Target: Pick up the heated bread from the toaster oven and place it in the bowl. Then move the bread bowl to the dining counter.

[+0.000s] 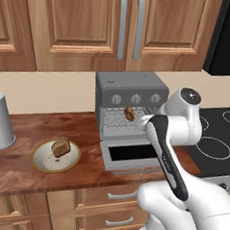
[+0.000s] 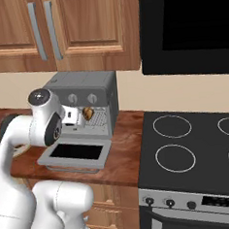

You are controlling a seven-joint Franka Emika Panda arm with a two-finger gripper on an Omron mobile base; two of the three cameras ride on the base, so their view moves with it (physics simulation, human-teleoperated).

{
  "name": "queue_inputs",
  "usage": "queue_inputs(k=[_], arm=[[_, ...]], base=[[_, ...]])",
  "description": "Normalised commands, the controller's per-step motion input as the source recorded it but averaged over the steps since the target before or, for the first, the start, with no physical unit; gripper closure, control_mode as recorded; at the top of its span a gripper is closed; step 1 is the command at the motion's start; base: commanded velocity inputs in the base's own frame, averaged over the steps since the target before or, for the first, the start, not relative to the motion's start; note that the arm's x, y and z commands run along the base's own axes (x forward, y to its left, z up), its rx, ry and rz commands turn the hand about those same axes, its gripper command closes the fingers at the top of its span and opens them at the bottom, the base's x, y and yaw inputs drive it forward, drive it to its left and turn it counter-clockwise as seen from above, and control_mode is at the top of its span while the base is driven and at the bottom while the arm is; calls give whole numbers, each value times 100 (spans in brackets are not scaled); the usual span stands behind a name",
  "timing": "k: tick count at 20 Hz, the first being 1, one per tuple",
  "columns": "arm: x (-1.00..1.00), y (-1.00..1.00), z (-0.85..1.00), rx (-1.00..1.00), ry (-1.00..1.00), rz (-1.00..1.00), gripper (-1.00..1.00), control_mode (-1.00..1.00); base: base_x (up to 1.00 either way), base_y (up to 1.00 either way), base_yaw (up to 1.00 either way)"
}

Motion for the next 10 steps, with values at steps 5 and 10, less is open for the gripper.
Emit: queue_inputs(k=[5, 10], arm=[[41, 19, 0, 0, -19, 0, -100, -100], [40, 7, -6, 0, -8, -2, -100, -100]], base=[[0, 0, 0], [0, 0, 0]])
